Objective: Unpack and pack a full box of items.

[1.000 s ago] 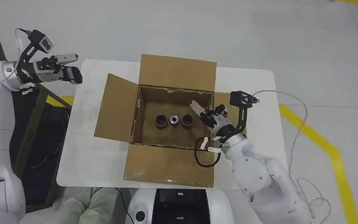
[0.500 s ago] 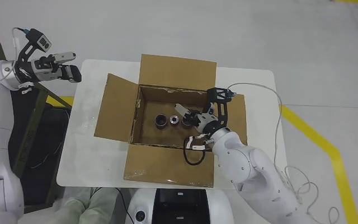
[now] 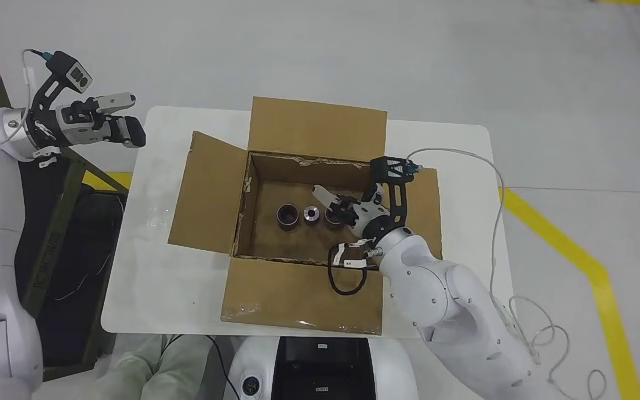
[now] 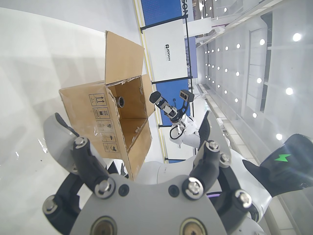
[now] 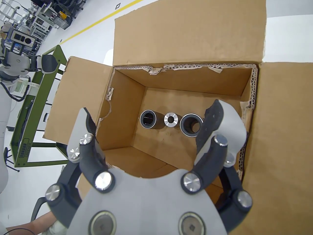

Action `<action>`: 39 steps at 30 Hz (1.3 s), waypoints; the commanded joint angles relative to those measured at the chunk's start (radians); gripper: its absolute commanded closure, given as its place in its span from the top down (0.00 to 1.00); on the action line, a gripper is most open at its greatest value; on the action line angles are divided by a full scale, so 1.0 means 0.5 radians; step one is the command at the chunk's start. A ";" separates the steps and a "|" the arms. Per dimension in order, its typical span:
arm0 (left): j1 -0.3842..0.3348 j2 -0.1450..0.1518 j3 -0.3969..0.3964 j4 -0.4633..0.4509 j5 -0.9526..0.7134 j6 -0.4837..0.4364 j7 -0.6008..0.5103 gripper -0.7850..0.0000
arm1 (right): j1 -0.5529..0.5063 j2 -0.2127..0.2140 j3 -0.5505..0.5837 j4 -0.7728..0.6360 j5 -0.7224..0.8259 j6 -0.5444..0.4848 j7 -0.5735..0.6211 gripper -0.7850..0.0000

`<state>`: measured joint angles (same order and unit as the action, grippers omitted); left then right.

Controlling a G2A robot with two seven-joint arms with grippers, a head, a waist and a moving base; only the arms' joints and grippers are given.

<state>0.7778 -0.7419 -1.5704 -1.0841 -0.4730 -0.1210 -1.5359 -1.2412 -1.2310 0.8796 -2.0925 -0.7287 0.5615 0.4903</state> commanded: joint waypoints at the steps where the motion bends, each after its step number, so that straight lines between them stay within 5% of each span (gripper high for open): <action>1: 0.000 0.000 0.000 0.000 0.000 0.000 0.000 1.00 | 0.030 0.009 -0.005 0.056 -0.138 -0.069 0.082 1.00; 8: 0.000 0.000 0.000 0.000 0.000 0.000 0.000 1.00 | 0.275 -0.002 -0.158 0.105 -0.475 -0.197 0.677 1.00; 15: 0.000 0.000 0.000 0.000 0.000 0.000 0.000 1.00 | 0.449 -0.050 -0.253 0.281 -0.481 -0.278 0.948 1.00; 33: 0.000 0.000 0.000 0.000 0.000 0.000 0.000 1.00 | 0.622 -0.148 -0.390 0.634 -0.666 -0.258 1.100 1.00; 39: 0.000 0.000 0.000 0.000 0.000 0.000 0.000 1.00 | 0.656 -0.183 -0.406 0.712 -0.737 -0.213 1.142 0.89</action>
<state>0.7778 -0.7419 -1.5704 -1.0841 -0.4730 -0.1210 -1.5359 -0.9158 -1.3192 0.6773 -1.7438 -1.0924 0.4513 1.0579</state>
